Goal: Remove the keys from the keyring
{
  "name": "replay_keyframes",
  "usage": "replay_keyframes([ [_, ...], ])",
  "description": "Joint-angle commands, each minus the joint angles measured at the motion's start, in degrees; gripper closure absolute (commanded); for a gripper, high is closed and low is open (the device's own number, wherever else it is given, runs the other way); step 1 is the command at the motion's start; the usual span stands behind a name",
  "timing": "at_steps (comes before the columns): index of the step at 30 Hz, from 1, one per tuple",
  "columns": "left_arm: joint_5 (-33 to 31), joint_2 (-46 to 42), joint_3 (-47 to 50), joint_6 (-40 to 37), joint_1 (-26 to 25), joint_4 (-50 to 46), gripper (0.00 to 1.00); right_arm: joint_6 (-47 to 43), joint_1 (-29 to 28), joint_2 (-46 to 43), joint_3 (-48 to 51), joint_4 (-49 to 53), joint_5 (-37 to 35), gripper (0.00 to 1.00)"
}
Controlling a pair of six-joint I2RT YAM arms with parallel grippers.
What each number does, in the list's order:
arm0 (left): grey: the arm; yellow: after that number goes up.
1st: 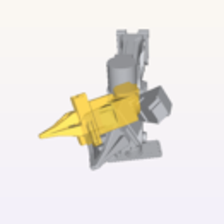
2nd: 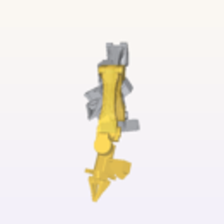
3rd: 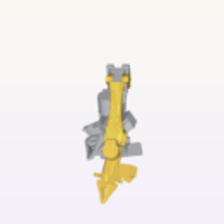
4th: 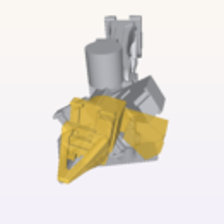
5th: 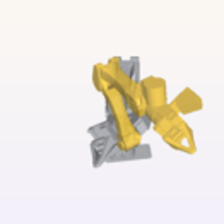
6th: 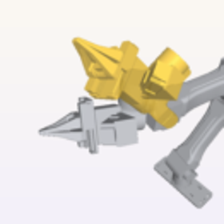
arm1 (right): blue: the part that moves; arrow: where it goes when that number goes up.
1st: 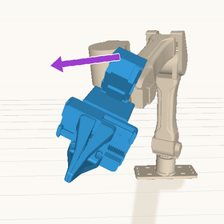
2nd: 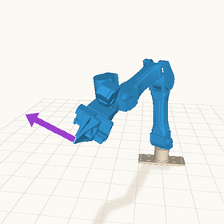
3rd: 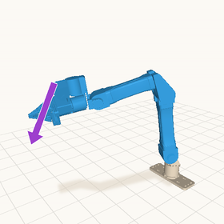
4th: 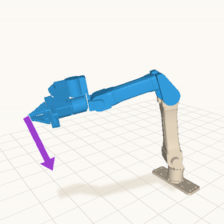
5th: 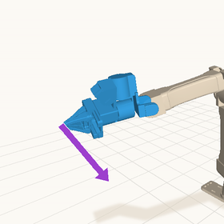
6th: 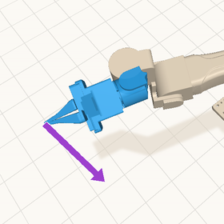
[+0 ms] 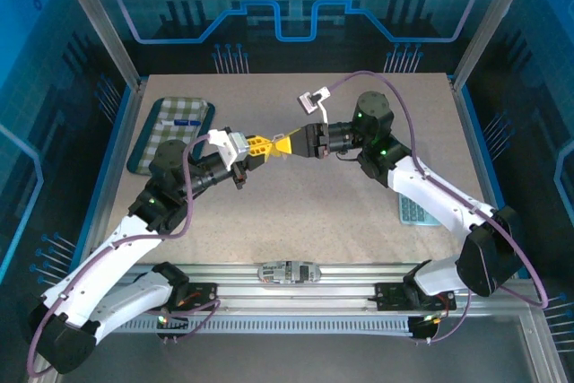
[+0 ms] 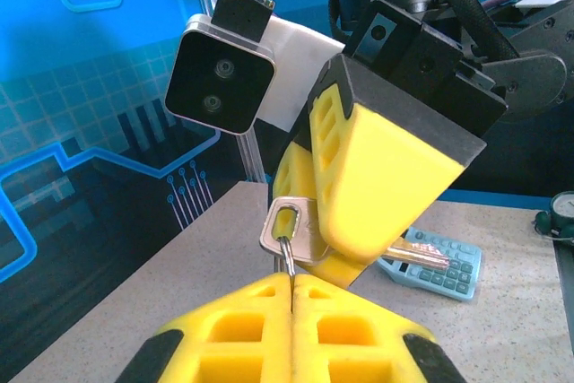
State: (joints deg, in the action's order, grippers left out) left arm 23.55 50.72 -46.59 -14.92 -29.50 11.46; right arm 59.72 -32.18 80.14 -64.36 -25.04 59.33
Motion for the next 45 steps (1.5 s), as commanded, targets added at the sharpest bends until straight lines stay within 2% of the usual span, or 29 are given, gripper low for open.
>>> replay_keyframes([
  [1, -0.8, -1.0, 0.5, 1.1, -0.5, 0.7, 1.00, 2.4, 0.5, -0.8, 1.0, -6.2, -0.7, 0.80],
  [4, -0.8, -1.0, 0.4, 1.1, -0.6, 0.9, 1.00, 2.5, 0.4, -0.7, 1.3, -5.8, -1.2, 0.74],
  [7, -0.7, -1.0, 0.2, 1.2, -0.6, 0.8, 1.00, 1.7, 0.5, -0.6, 1.3, -3.6, -1.6, 0.73],
  [10, -0.7, -1.0, 0.3, 1.3, -0.7, 0.7, 1.00, 1.3, 0.5, -0.7, 1.2, -2.4, -1.8, 0.81],
  [21, -1.7, -3.9, 2.8, 2.1, -0.8, 4.0, 1.00, -2.4, 2.1, -1.5, 0.6, 4.6, -3.1, 1.00],
  [26, -1.2, -4.7, 3.4, 2.7, -0.9, 4.2, 1.00, -4.3, 2.2, -2.0, -1.0, 7.1, -3.1, 1.00],
  [28, -0.7, -4.8, 3.8, 2.8, -0.9, 4.5, 1.00, -7.0, 2.2, -2.3, -2.2, 11.3, -3.4, 1.00],
  [32, -0.6, -5.2, 5.2, 2.6, -0.8, 4.6, 1.00, -19.3, 2.4, -3.1, -8.0, 28.9, -5.8, 1.00],
  [33, -0.6, -5.3, 5.3, 2.7, -0.8, 4.2, 0.99, -22.1, 2.5, -3.0, -10.0, 33.0, -6.1, 1.00],
  [37, -0.7, -5.6, 6.2, 3.9, -0.8, 4.4, 0.80, -29.0, 2.4, -2.4, -15.3, 43.5, -6.2, 1.00],
  [40, -1.5, -6.1, 6.3, 4.2, -0.8, 4.0, 0.77, -34.8, 2.3, -1.5, -19.4, 52.7, -7.2, 1.00],
  [45, -4.4, -5.8, 5.4, 8.5, -0.8, 3.1, 0.56, -41.3, 2.1, -0.4, -24.2, 62.6, -9.1, 1.00],
])
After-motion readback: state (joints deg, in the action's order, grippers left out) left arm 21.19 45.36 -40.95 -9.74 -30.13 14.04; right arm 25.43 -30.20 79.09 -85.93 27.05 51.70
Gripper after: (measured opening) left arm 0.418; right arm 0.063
